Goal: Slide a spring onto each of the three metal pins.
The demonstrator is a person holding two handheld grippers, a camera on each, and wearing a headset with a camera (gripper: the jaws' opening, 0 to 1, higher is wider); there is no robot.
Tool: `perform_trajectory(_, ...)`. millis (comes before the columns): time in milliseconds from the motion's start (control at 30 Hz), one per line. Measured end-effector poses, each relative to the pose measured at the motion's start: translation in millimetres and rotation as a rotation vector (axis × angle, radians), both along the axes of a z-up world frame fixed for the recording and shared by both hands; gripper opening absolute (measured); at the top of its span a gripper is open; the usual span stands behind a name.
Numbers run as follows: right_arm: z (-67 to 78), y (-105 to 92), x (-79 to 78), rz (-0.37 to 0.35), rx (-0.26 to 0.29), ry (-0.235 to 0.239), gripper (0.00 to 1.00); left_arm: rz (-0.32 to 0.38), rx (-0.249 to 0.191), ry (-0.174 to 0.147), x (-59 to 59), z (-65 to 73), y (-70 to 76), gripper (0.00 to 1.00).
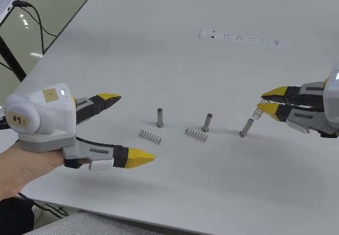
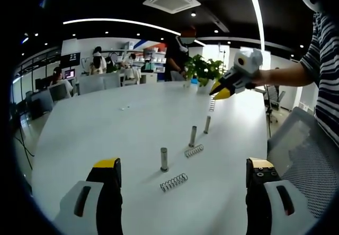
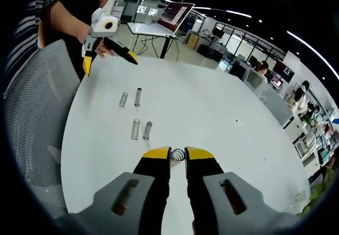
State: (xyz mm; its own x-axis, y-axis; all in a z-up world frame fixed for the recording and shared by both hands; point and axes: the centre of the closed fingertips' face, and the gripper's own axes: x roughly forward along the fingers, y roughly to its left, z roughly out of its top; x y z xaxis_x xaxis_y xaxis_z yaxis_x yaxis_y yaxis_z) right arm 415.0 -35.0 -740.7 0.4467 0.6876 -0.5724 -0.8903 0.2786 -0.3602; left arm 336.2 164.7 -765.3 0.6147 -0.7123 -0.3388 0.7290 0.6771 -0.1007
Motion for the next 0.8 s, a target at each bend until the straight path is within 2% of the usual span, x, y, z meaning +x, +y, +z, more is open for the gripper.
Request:
perform_trajectory(533, -13.0, 0.5, 3.3, -0.019, -0.005, 0.028, 0.12, 0.005, 0.007, 0.004, -1.8, -0.3, 0.8, 0.97)
perform_trajectory(800, -20.1, 2.4, 1.9, -0.010, -0.024, 0.034, 0.12, 0.007, 0.008, 0.002, -1.5, 0.6, 0.9, 0.97)
